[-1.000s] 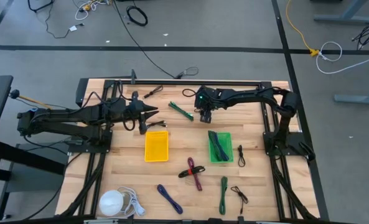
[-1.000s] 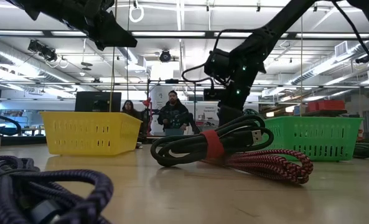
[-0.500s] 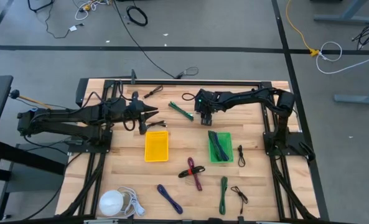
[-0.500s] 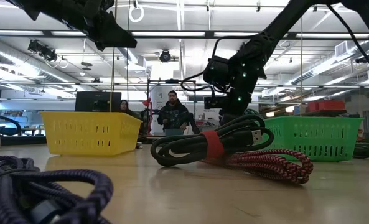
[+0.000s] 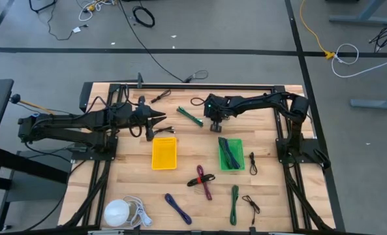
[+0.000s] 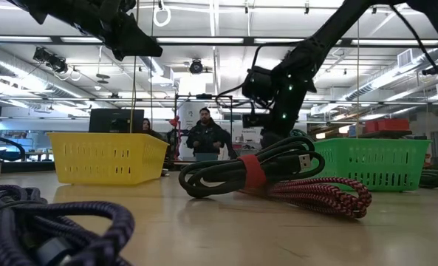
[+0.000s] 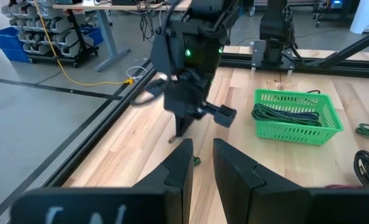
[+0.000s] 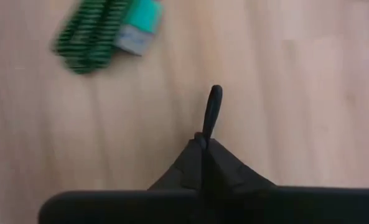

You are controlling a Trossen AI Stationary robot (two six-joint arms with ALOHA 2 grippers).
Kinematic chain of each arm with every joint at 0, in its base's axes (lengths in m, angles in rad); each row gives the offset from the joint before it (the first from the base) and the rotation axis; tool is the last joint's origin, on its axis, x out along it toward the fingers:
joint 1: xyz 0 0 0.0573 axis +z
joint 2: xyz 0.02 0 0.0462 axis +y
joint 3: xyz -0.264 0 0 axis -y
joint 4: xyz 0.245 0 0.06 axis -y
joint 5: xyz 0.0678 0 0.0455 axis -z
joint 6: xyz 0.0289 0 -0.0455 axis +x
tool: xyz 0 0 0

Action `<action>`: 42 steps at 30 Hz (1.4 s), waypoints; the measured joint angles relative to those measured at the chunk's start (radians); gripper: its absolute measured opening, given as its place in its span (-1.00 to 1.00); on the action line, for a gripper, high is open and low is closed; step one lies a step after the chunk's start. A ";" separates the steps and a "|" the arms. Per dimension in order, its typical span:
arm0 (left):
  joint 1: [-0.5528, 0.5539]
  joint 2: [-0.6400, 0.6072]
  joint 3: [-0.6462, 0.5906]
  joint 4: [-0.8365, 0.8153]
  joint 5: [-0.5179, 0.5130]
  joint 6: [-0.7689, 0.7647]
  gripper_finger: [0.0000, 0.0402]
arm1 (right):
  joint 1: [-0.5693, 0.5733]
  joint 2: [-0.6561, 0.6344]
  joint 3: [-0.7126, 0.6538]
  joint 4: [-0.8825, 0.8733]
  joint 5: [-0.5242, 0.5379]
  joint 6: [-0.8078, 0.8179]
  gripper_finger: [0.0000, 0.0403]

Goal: Pick & Place USB Port
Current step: Put the black charger cable into the yellow bin

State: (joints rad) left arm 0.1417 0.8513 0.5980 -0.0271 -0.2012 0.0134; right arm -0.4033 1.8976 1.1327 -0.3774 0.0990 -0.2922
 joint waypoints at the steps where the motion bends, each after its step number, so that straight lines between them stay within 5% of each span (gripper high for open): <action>1: 0.000 0.000 0.000 0.000 0.000 -0.002 -0.66 | 0.003 -0.017 0.005 -0.002 0.009 0.006 -0.98; 23: 0.000 0.000 0.000 0.037 0.000 -0.003 -0.66 | 0.187 -0.520 0.017 0.112 -0.071 0.147 -1.00; 31: 0.000 0.000 0.000 0.092 0.039 -0.003 -0.66 | 0.314 -0.553 0.017 0.264 -0.187 0.156 -1.00; 42: 0.000 0.000 0.000 0.160 0.137 0.000 -0.66 | 0.463 -0.549 -0.040 0.588 -0.196 0.112 -1.00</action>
State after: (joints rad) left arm 0.1413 0.8513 0.5980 0.1327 -0.0640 0.0131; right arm 0.0600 1.3487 1.0924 0.2108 -0.0975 -0.1802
